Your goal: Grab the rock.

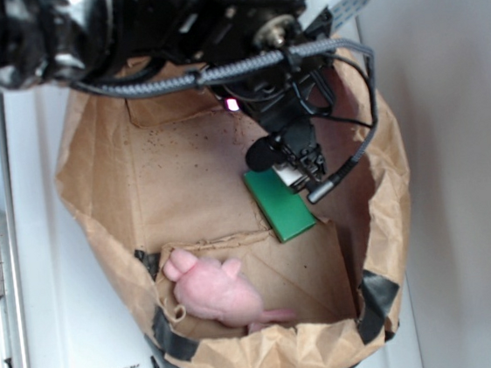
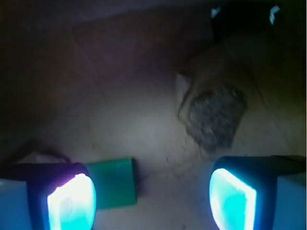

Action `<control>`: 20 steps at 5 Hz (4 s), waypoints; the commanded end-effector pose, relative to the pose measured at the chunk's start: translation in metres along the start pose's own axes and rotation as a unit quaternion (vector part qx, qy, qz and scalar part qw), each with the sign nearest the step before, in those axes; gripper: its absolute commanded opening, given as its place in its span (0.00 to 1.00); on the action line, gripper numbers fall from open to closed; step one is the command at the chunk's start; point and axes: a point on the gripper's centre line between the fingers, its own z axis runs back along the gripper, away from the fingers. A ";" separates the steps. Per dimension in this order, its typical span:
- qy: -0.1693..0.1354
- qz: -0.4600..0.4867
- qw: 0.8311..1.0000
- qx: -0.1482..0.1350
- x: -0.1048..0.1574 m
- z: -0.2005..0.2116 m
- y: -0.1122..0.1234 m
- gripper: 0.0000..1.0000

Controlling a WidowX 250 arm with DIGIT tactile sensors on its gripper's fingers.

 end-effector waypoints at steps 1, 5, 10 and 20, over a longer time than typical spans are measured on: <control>-0.054 0.033 0.998 -0.005 0.013 0.009 0.009 1.00; -0.062 0.125 0.986 0.089 0.019 0.001 0.016 1.00; -0.059 0.130 0.986 0.085 0.029 -0.039 -0.002 1.00; -0.016 -0.230 0.973 -0.003 -0.042 0.117 -0.048 0.00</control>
